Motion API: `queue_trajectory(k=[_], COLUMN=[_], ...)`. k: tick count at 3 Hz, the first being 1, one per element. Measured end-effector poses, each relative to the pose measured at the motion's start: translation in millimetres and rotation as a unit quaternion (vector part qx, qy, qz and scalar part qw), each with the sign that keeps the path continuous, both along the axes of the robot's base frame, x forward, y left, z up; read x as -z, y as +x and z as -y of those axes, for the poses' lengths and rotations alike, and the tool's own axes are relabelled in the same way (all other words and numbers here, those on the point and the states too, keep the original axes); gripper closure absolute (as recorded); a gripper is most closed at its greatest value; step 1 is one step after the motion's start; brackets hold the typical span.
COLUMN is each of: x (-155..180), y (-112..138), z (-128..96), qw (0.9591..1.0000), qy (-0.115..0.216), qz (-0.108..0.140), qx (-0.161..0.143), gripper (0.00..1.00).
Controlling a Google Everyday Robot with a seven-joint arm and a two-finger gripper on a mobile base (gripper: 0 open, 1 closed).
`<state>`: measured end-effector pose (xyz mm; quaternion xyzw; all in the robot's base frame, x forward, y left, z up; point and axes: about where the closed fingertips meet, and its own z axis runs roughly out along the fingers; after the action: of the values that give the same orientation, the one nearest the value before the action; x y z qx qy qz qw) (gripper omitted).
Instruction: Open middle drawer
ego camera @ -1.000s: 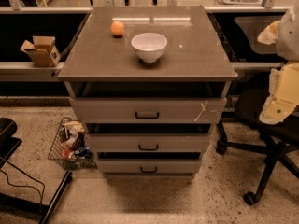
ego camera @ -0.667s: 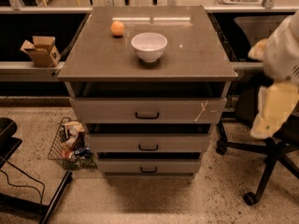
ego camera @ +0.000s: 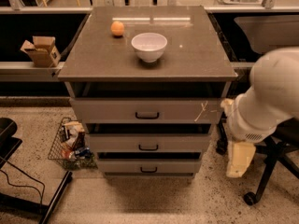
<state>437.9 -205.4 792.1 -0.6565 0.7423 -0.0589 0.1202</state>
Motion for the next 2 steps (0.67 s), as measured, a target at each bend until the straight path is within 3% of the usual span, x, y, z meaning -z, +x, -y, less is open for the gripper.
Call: queue_trajectory(k=[1,2], x=[82,139], y=[11,26], z=[2,10], qw=[0.9996,0.9987], qy=[-0.02,-0.038], qz=[-0.019,-0.033], qx=[-0.008,-0.001], gripper=[0.0,0.0])
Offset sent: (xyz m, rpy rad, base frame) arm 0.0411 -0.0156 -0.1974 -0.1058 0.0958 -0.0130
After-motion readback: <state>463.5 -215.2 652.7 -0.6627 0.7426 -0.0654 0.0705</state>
